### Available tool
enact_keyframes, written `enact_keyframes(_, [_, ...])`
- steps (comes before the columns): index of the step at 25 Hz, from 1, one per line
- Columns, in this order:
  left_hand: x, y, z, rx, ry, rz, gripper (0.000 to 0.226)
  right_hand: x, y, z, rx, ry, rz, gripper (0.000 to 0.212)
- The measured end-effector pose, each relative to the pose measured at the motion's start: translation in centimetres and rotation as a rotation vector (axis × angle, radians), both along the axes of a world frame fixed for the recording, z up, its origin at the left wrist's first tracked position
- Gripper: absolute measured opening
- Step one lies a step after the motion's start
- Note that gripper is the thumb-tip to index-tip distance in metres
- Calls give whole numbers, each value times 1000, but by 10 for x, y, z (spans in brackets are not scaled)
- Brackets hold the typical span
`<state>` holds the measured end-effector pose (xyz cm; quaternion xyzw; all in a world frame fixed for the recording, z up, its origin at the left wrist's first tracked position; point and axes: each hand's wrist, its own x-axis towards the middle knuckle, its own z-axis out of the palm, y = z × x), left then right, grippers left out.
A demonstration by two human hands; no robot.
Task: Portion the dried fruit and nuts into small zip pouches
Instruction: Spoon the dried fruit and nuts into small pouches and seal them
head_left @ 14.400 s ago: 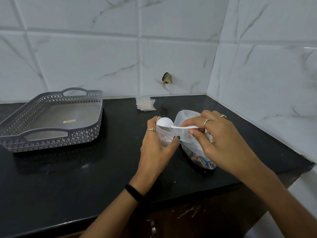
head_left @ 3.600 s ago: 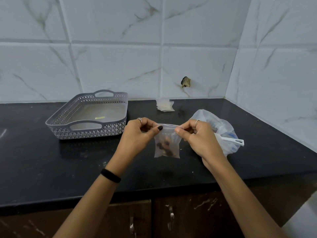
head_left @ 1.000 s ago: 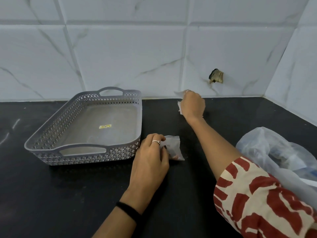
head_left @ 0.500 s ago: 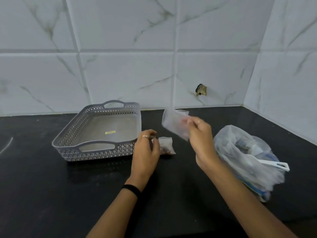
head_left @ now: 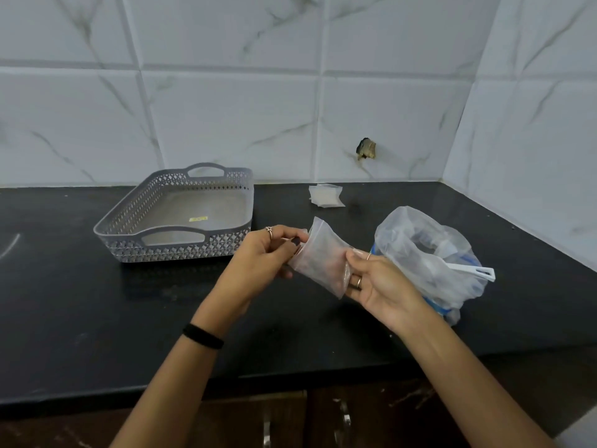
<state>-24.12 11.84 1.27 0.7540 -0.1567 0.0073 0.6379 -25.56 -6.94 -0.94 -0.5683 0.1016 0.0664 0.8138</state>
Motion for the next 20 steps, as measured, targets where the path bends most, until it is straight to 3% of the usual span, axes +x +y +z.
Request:
enact_keyframes(3, [-9, 2, 6, -4, 20, -81, 26, -1, 1, 1, -53, -8, 24, 28])
enact_keyframes(7, [-17, -4, 15, 55, -80, -26, 28, -9, 1, 5, -286, -42, 105, 29])
enact_keyframes(11, [-22, -12, 22, 316, -345, 164, 19, -26, -3, 13, -654, -97, 107, 35])
enact_keyframes(14, [-22, -21, 20, 403, -503, 287, 12, -35, -2, 17, -855, -176, 9, 41])
enact_keyframes(20, [-23, -39, 8, 405, -524, 234, 12, -36, 11, 32, -764, -306, -58, 39])
